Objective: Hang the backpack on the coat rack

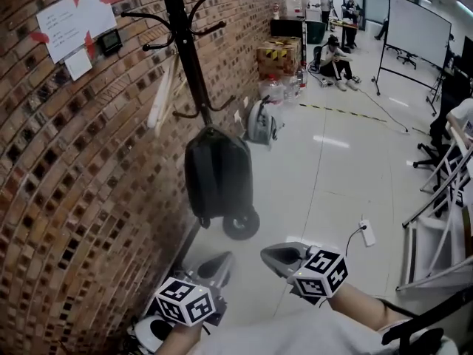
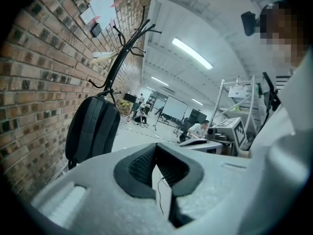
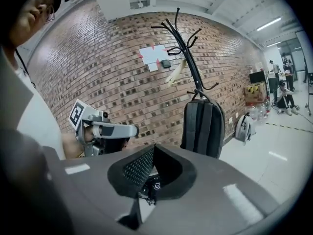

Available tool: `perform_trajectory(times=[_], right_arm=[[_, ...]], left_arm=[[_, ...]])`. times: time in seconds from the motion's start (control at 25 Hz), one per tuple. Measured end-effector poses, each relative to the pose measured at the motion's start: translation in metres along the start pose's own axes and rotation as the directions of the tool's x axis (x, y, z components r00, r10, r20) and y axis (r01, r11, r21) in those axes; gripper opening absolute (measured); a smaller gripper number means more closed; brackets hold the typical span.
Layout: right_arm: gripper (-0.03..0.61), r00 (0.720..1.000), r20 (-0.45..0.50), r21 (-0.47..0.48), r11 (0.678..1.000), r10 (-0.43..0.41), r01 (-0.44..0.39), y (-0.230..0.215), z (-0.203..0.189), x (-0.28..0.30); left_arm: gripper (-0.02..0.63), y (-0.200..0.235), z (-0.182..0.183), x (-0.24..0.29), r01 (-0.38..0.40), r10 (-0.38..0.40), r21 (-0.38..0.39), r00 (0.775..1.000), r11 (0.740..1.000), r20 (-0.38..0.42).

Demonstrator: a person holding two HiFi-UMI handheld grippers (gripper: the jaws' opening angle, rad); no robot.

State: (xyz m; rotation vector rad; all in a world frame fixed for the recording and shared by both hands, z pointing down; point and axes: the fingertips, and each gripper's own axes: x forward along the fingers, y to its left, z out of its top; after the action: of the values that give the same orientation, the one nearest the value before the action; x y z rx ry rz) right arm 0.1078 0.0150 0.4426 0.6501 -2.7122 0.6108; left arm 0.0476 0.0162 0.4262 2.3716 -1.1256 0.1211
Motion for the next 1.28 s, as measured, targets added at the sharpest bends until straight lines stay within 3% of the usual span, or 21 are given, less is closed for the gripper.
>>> perform_trajectory(times=[0.12,0.36,0.52,0.68,1.0,1.28], right_arm=[[-0.001,1.000,-0.004,0.002,1.000,0.010,-0.010,0.030,-0.014,-0.006],[0.000,0.999,-0.046,-0.013,1.000,0.023,-0.023,0.112,-0.066,-0.010],[0.000,0.999,0.006,0.013,0.999,0.041,-0.041,0.175,-0.079,-0.025],[0.000,0.998,0.044,0.016,0.999,0.039,-0.040,0.230,-0.085,-0.037],[-0.002,0.997,0.067,0.014,0.999,-0.036,0.035,0.297,-0.115,-0.066],[-0.002,0.993,0.088,-0.027,0.996,-0.083,0.086,0.319,-0.124,-0.070]], left_arm=[[0.002,-0.019,-0.015,-0.021,0.017,-0.017,0.030,1.000,0.999,-0.011],[0.002,-0.035,-0.069,-0.093,-0.012,0.012,-0.018,1.000,1.000,-0.001],[0.002,-0.058,-0.101,-0.148,-0.003,0.003,-0.013,1.000,1.000,-0.018],[0.002,-0.077,-0.110,-0.201,0.018,-0.018,0.018,1.000,1.000,0.012],[0.002,-0.118,-0.139,-0.266,0.061,-0.061,0.048,0.998,0.997,0.017],[0.002,-0.128,-0.150,-0.295,0.062,-0.064,0.069,0.998,0.996,0.025]])
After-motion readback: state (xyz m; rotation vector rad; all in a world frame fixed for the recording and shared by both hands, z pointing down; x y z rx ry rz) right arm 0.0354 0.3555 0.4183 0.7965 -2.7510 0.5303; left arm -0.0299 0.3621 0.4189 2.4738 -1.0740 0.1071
